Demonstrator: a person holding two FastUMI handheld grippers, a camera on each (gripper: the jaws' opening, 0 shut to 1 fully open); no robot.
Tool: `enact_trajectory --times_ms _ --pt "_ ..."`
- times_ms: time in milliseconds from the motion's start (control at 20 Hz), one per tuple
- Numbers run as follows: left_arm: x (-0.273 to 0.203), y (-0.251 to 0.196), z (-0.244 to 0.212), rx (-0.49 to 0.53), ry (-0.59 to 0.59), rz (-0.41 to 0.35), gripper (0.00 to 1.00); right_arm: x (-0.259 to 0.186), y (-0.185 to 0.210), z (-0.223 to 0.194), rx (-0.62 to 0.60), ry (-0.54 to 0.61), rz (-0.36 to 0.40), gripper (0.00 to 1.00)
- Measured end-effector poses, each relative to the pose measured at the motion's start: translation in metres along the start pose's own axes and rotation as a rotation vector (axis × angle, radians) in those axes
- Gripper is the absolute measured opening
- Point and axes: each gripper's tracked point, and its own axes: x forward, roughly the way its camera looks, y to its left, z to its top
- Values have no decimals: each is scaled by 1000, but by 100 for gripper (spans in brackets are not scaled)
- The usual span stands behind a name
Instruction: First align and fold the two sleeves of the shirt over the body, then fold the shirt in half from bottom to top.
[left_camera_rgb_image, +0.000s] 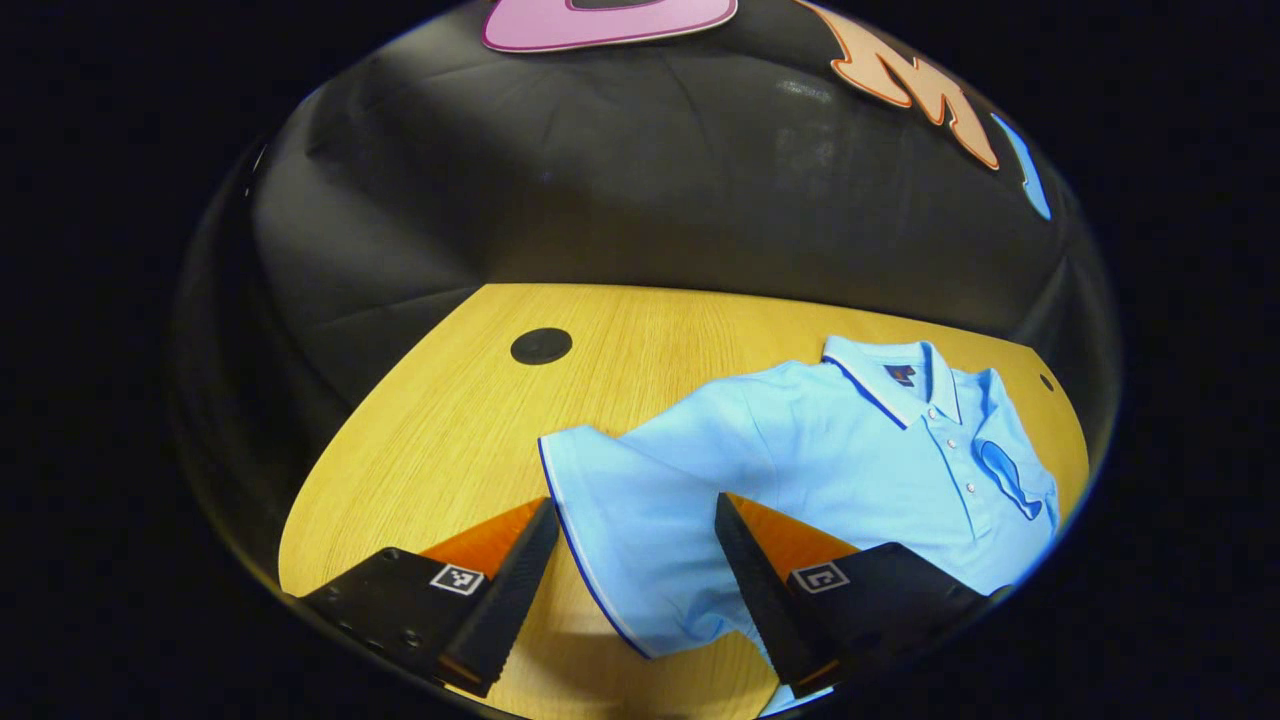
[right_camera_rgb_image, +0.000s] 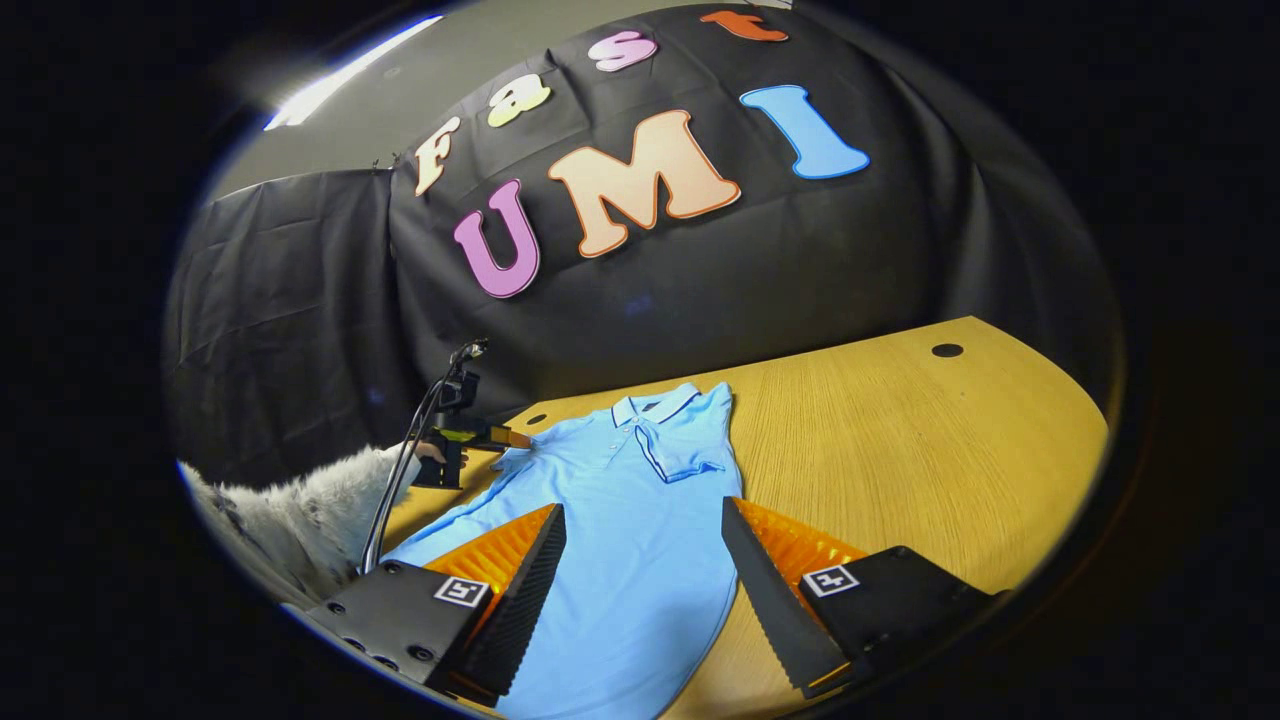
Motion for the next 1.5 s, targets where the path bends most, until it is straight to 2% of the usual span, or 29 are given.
enact_trajectory --times_ms 300,350,400,450,550,600,650,750,900,1050,1250,1500 --pt "-1 -1 -1 -7 -9 -9 93 1 1 -4 9 12 5 97" --pt "-2 0 -1 -9 -10 -13 88 1 1 -6 12 17 7 93" --pt "-2 -1 0 -6 -9 -19 81 2 2 -7 16 21 12 98" --pt "-1 -6 0 -1 -12 -44 77 2 2 -8 17 25 16 98" --pt "-5 -18 1 10 -15 -70 40 3 -1 -11 14 33 17 97" --pt "-4 -21 1 11 -16 -84 32 3 -1 -11 13 35 17 98" --pt "-4 -23 1 11 -17 -82 14 2 0 -11 14 35 19 97" --pt "-4 -23 1 21 -11 -72 3 1 3 -11 20 35 27 98" --pt "-14 -28 3 32 2 -58 0 1 3 -9 22 34 32 98" --pt "-32 -38 23 53 -50 -62 0 -1 6 -11 22 37 36 98" --pt "-54 -76 46 92 -90 -99 0 -2 7 -11 22 42 45 98" --pt "-57 -150 46 174 -101 -174 0 -2 10 -16 19 59 45 98"
